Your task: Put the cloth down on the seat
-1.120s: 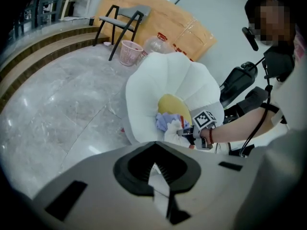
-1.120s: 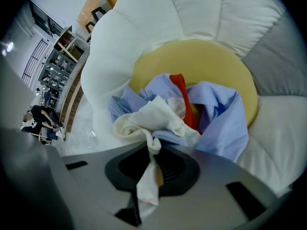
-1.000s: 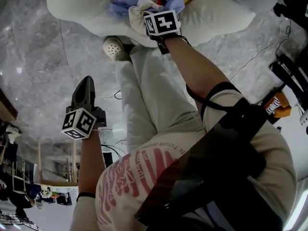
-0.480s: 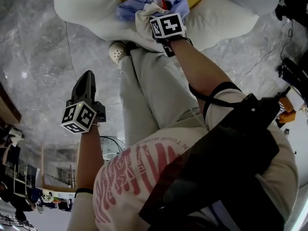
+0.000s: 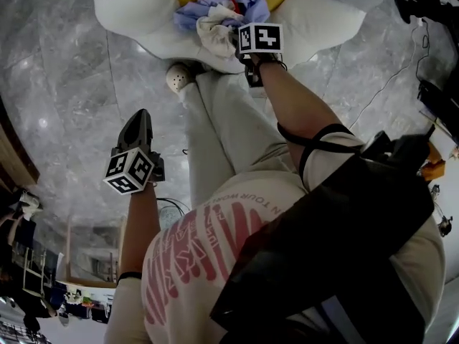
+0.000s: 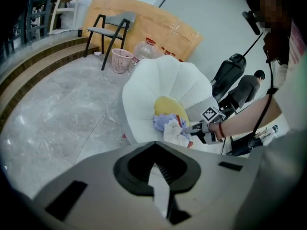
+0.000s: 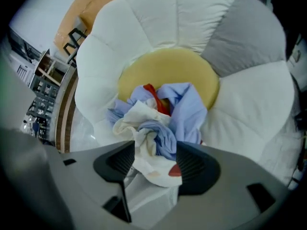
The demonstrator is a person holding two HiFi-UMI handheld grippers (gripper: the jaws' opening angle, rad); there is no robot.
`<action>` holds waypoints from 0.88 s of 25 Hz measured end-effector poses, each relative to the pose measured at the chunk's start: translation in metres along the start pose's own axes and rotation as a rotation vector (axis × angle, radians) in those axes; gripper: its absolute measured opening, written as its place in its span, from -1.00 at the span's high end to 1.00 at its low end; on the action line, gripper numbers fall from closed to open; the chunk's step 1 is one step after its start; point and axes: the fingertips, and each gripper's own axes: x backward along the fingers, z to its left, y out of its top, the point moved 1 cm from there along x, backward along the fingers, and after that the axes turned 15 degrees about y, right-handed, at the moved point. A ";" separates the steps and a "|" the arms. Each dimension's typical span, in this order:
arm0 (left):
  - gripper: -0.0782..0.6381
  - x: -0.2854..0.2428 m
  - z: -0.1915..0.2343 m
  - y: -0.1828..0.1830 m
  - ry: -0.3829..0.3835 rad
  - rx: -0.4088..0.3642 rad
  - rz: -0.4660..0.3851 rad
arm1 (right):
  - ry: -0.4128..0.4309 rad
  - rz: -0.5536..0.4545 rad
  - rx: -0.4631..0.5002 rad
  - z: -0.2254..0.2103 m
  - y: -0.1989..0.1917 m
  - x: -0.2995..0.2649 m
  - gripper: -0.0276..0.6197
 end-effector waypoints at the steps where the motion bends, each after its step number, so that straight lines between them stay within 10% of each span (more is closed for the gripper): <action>1: 0.75 0.006 0.000 0.000 0.002 0.001 -0.001 | -0.005 -0.022 -0.031 -0.002 0.000 0.010 0.10; 10: 0.75 0.064 -0.011 0.024 -0.011 -0.065 -0.059 | 0.055 -0.332 -0.324 -0.001 0.021 0.118 0.10; 18: 0.75 0.093 -0.030 0.089 -0.070 -0.161 -0.188 | 0.266 -0.573 -0.331 0.040 0.051 0.200 0.15; 22: 0.75 0.099 -0.032 0.124 -0.070 -0.213 -0.226 | 0.433 -0.583 -0.325 0.074 0.058 0.233 0.49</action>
